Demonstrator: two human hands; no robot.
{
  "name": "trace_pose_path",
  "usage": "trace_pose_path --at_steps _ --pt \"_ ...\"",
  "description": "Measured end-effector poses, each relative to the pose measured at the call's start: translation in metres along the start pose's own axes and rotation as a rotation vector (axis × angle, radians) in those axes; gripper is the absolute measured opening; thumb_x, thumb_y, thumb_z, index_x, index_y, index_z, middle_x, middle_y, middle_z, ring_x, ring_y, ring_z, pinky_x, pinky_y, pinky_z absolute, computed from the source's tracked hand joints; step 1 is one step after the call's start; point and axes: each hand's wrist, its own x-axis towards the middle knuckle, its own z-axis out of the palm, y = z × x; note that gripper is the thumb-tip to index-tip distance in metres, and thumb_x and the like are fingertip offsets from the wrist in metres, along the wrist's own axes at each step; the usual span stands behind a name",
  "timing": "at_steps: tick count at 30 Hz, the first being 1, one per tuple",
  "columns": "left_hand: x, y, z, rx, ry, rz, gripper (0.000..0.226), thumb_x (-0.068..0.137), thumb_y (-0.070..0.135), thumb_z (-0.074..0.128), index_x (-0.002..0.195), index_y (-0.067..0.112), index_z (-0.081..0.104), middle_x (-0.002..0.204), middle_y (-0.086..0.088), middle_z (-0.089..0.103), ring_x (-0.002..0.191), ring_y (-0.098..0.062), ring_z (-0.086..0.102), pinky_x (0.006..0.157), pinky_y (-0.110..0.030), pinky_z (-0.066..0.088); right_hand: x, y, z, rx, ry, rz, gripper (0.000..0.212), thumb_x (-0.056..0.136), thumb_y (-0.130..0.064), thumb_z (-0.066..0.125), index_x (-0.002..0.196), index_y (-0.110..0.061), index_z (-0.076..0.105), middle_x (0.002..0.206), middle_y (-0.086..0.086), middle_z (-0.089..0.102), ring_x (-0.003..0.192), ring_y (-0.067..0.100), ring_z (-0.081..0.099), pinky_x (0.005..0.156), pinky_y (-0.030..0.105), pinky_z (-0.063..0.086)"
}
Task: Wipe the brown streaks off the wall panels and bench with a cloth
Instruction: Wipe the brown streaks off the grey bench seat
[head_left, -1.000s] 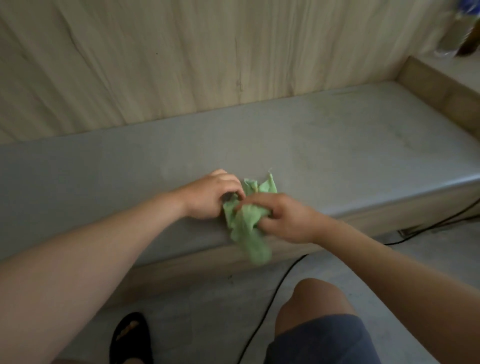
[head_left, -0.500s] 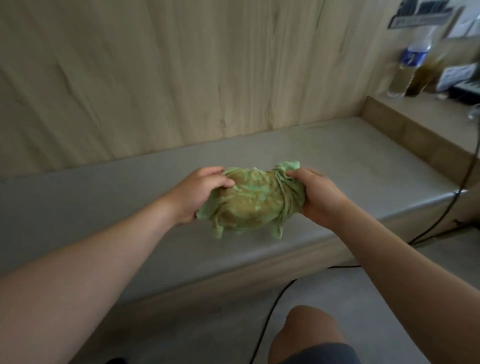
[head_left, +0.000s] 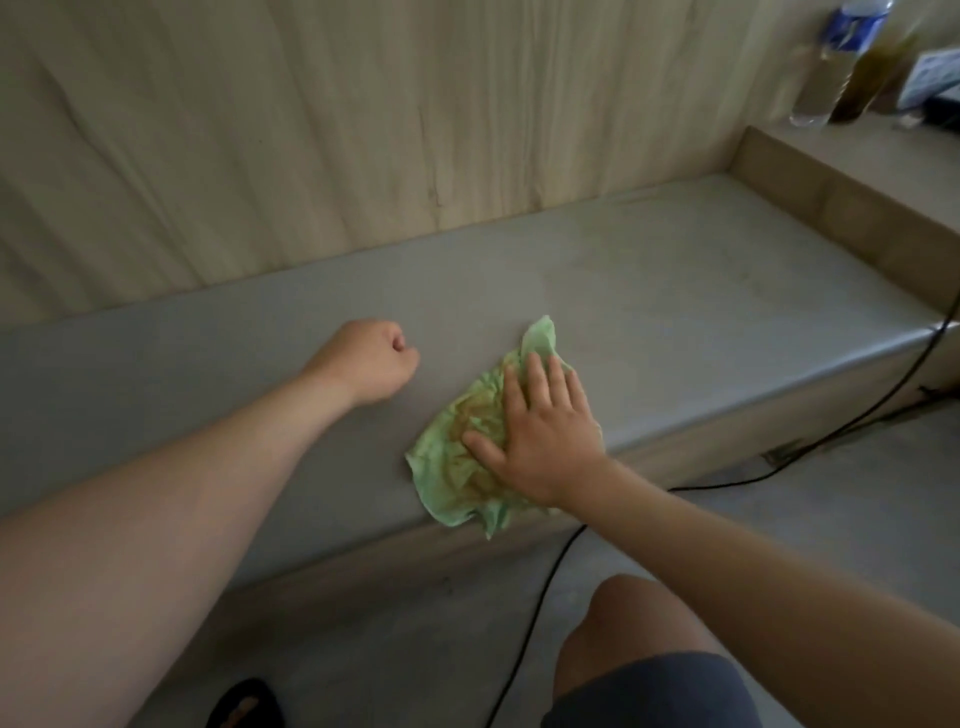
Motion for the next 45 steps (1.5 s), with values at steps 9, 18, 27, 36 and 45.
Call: trace_pose_path --at_steps 9,18,27,36,45 --pt "0.010 0.002 0.022 0.083 0.095 -0.090 0.030 0.094 0.028 0.054 0.069 0.011 0.055 0.090 -0.017 0.070 0.091 -0.036 0.066 0.065 -0.033 0.037 0.004 -0.029 0.026 -0.085 0.123 -0.575 0.094 0.088 -0.088 0.035 0.161 -0.028 0.035 0.167 0.013 0.031 0.155 0.034 0.024 0.126 0.051 0.016" --pt "0.050 0.044 0.041 0.099 0.075 -0.037 0.020 0.092 0.032 0.052 0.085 0.015 0.059 0.104 -0.016 0.070 0.101 -0.037 0.065 0.078 -0.037 0.051 0.058 0.165 -0.017 -0.100 0.036 0.300 0.099 0.089 -0.088 0.011 0.165 -0.025 0.015 0.174 0.004 0.007 0.160 0.031 -0.007 0.125 0.055 -0.012" --pt "0.078 0.044 0.043 0.135 0.139 -0.036 0.021 0.093 0.025 0.053 0.100 0.011 0.068 0.116 -0.017 0.061 0.116 -0.042 0.054 0.097 -0.042 0.048 0.123 0.042 -0.006 0.058 0.055 -0.035 0.106 0.089 -0.086 0.020 0.166 -0.012 0.011 0.174 0.007 0.008 0.160 0.023 0.002 0.129 0.043 0.000" --pt "0.165 0.005 0.033 0.484 -0.320 -0.108 0.112 0.074 0.098 0.031 0.163 0.040 -0.005 0.172 -0.014 -0.006 0.157 -0.042 0.011 0.125 -0.062 0.012 0.211 0.177 -0.037 0.010 0.078 0.328 0.102 0.084 -0.092 0.017 0.166 -0.031 0.015 0.174 0.004 0.007 0.160 0.028 0.002 0.129 0.045 0.001" --pt "0.175 0.011 0.036 0.507 -0.360 -0.125 0.110 0.083 0.087 0.045 0.164 0.033 -0.009 0.171 -0.019 -0.007 0.157 -0.041 0.011 0.122 -0.066 0.013 0.298 0.050 -0.030 0.048 0.082 0.147 0.084 0.101 -0.063 0.023 0.164 -0.007 0.015 0.171 0.017 0.014 0.159 0.032 0.008 0.128 0.048 0.005"
